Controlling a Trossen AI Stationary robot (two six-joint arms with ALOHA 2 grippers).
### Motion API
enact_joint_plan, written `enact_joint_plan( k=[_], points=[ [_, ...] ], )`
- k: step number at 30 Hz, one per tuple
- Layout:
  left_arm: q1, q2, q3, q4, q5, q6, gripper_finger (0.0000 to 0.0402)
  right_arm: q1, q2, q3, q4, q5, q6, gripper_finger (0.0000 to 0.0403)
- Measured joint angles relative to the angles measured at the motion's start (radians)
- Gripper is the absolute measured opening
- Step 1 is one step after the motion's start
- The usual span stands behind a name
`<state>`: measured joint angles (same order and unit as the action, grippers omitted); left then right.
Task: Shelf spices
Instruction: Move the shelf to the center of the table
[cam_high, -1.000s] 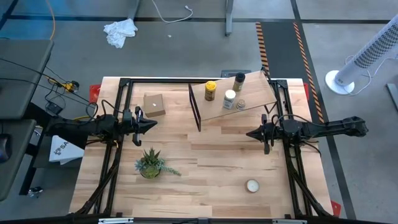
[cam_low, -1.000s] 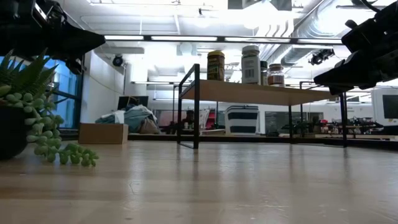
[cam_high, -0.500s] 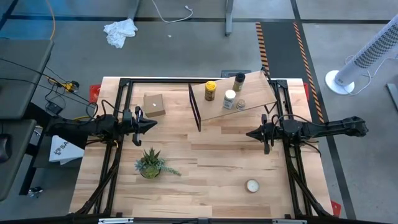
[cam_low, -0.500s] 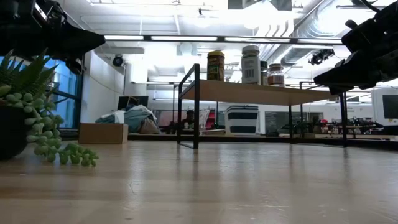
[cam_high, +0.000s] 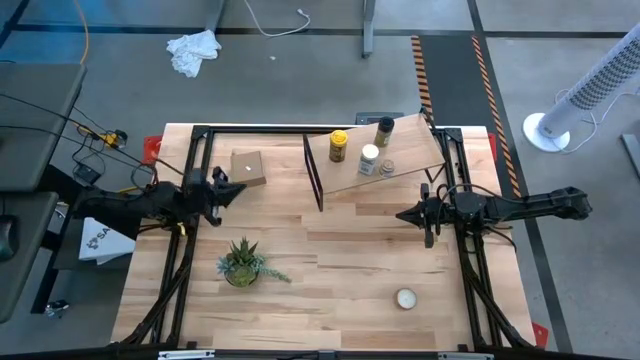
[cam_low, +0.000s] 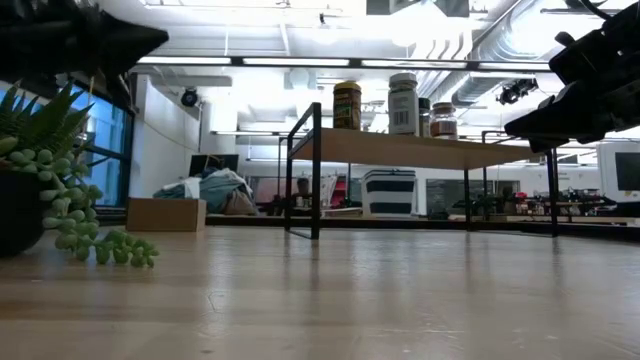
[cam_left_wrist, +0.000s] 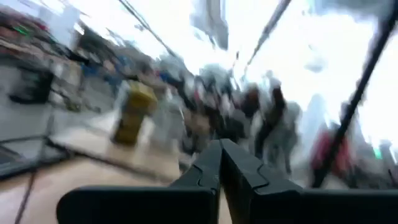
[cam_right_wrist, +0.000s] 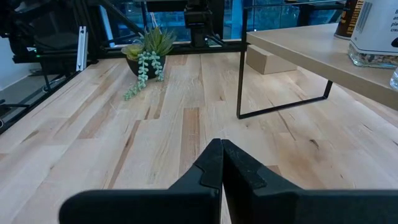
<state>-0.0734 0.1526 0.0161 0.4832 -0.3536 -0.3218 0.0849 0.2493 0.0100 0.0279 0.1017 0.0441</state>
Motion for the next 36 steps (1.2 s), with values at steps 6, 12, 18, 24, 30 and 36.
enact_joint_plan(
  k=[6, 12, 18, 24, 30, 36],
  points=[
    [0.056, 0.163, 0.205, -0.034, -0.027, -0.051, 0.0002, 0.000, 0.000, 0.000, 0.000, 0.000, 0.000, 0.0000],
    [0.115, 0.470, 0.609, -0.529, 0.074, -0.080, 0.0001, 0.000, 0.000, 0.000, 0.000, 0.000, 0.000, 0.0000],
    [0.198, 0.673, 0.857, -0.825, 0.086, -0.058, 0.0001, 0.000, 0.000, 0.000, 0.000, 0.000, 0.000, 0.0000],
    [0.269, 0.760, 0.884, -0.755, 0.123, -0.242, 0.0001, 0.000, 0.000, 0.000, 0.002, 0.011, -0.010, 0.0000],
    [0.298, 0.797, 0.884, -0.679, 0.089, -0.416, 0.0001, 0.000, 0.006, 0.000, 0.229, 0.075, 0.044, 0.0000],
    [0.303, 0.818, 0.884, -0.581, 0.029, -0.427, 0.0001, -0.013, 0.026, 0.025, 0.797, 0.550, 0.597, 0.0000]
  ],
)
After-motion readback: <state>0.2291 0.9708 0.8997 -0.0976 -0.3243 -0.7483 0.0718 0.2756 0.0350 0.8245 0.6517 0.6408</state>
